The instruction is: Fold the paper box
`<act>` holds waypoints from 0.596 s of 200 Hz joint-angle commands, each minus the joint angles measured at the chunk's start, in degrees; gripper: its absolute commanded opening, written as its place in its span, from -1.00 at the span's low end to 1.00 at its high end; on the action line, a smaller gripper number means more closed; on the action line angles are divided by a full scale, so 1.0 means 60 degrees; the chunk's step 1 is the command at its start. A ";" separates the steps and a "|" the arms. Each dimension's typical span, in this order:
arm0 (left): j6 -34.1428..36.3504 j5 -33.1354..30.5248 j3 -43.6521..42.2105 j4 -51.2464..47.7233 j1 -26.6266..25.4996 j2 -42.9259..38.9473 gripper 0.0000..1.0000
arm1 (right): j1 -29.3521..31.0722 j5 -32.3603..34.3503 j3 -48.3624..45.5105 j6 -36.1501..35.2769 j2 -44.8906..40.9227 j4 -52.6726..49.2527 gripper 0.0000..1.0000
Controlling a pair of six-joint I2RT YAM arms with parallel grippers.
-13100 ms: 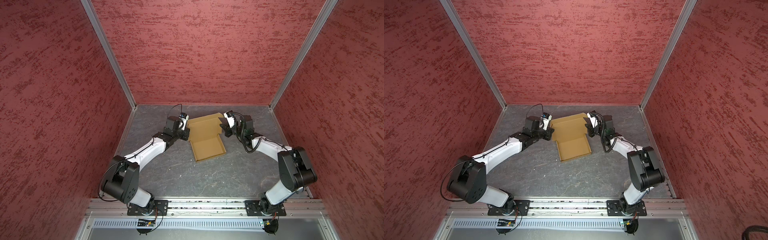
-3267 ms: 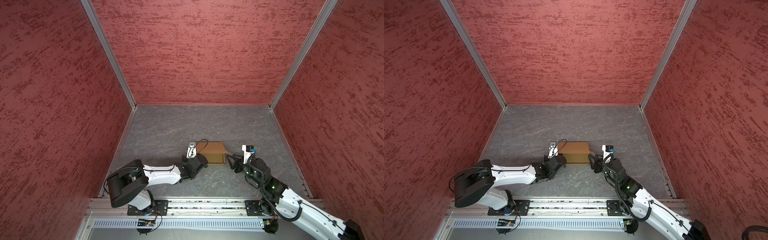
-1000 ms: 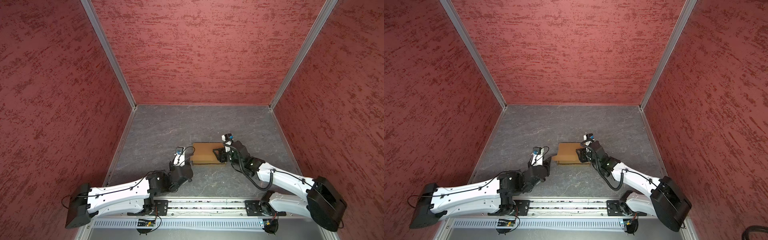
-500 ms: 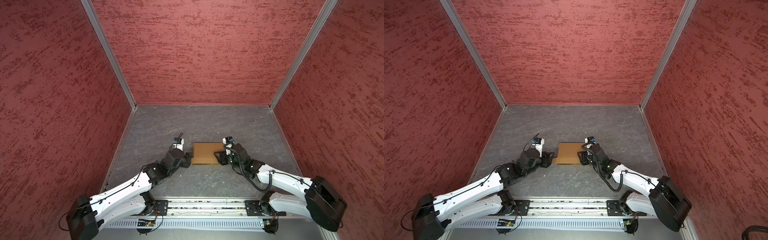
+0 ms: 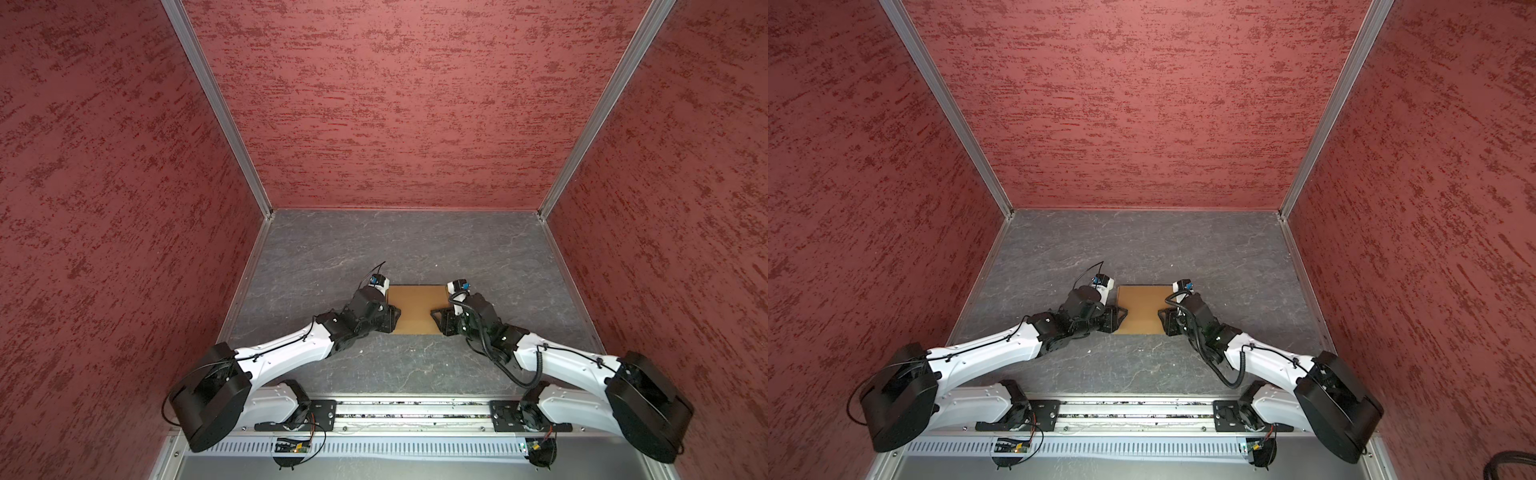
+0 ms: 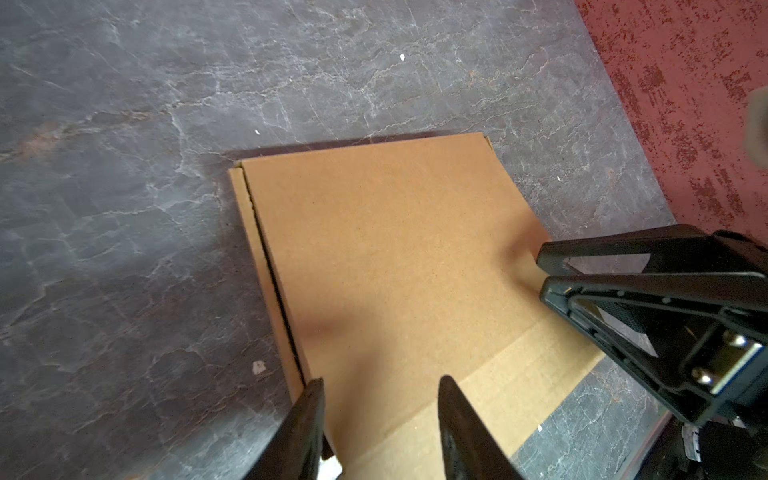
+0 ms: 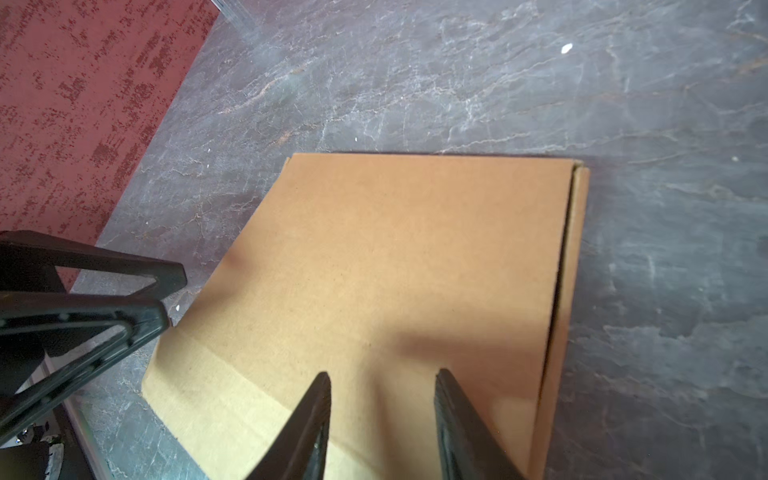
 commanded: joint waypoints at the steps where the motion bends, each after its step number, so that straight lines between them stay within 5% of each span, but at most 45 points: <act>1: 0.0081 0.0211 0.0076 0.0548 0.0055 0.0214 -0.18 | 0.0062 -0.0109 -0.0127 0.0176 0.0097 0.0339 -0.16; 119: -0.0385 -0.0116 -0.0634 0.1609 -0.0046 0.1883 -0.35 | 0.0061 0.0037 -0.0615 0.0370 0.0829 0.1031 -0.22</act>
